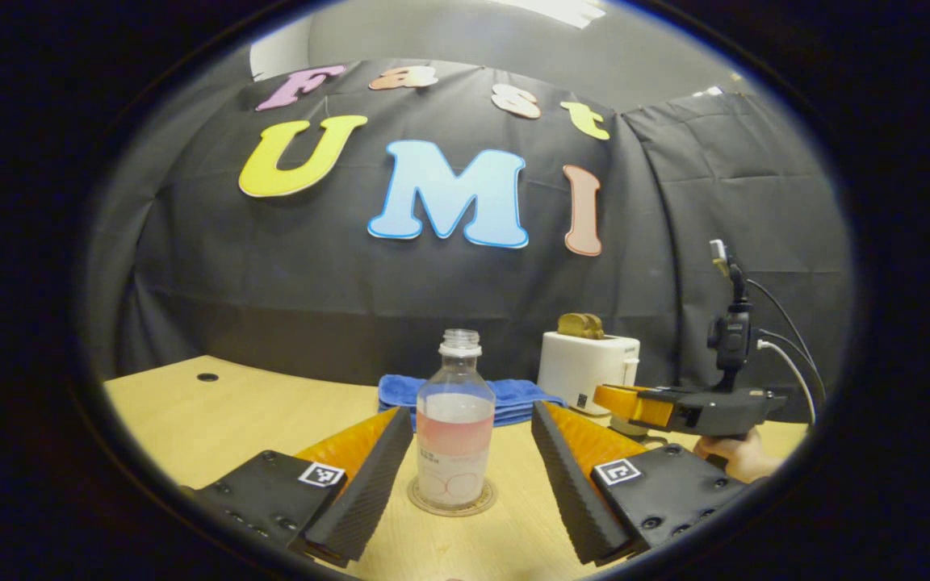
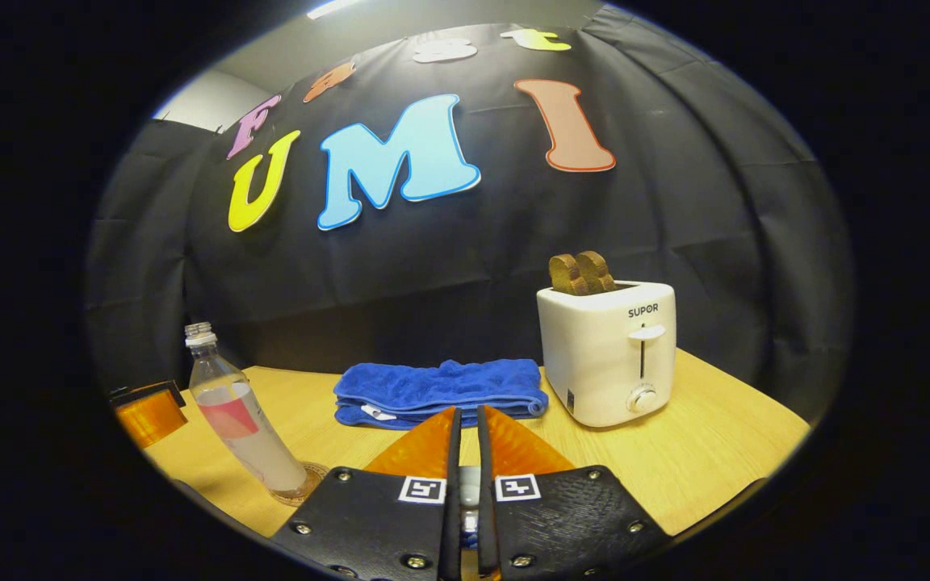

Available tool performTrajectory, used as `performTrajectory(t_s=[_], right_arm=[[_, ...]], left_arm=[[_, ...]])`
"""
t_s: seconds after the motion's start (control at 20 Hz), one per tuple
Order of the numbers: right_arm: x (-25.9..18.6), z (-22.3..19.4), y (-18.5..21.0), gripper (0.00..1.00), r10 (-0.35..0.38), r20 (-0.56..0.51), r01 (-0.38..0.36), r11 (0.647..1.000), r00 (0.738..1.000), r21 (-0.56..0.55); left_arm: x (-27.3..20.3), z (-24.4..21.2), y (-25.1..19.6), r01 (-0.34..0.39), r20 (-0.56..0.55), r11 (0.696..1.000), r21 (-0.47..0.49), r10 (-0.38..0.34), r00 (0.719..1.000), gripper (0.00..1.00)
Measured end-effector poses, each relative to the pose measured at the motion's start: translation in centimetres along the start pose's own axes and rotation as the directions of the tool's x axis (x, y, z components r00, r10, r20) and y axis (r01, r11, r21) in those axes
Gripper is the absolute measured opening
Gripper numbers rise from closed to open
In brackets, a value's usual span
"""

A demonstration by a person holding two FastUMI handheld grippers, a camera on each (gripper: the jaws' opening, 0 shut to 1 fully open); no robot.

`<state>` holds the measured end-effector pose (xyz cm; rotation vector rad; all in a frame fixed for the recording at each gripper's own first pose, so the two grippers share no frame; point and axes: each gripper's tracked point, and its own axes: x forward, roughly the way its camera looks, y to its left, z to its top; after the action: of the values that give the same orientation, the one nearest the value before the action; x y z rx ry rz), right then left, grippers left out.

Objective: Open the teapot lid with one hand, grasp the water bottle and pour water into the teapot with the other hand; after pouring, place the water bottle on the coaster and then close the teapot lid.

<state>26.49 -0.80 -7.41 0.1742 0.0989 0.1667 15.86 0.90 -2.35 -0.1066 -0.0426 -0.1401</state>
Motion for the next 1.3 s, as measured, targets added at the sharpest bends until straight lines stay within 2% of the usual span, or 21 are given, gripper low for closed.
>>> performTrajectory(t_s=[0.1,0.45,1.0,1.2,1.25,1.3], right_arm=[[0.7,-0.6,-0.2,0.08,-0.028,0.002,0.028,0.999,1.000,-0.039],[0.7,-0.9,-0.2,0.08,-0.019,0.001,0.019,0.998,1.000,-0.065],[0.1,-1.3,-0.3,0.08,-0.054,0.004,0.054,0.992,0.999,-0.110],[-0.5,-1.4,0.0,0.19,-0.080,0.010,0.080,0.985,0.997,-0.152],[-0.7,-1.3,0.0,0.34,-0.087,0.007,0.087,0.983,0.996,-0.162],[-1.1,-1.2,0.4,0.40,-0.078,0.007,0.078,0.984,0.997,-0.163]], left_arm=[[0.0,0.1,-0.1,0.007,0.001,1.000,0.000,-0.007,1.000,1.00],[0.1,-0.1,-0.4,0.014,-0.004,1.000,-0.012,-0.014,1.000,1.00],[0.4,-0.4,0.2,0.000,-0.012,1.000,-0.004,0.000,1.000,1.00],[0.4,-0.2,0.3,-0.005,-0.005,1.000,0.003,0.005,1.000,1.00],[0.4,0.0,0.4,-0.008,-0.001,1.000,0.006,0.008,1.000,1.00],[0.3,0.2,0.3,-0.005,0.003,1.000,0.007,0.005,1.000,1.00]])
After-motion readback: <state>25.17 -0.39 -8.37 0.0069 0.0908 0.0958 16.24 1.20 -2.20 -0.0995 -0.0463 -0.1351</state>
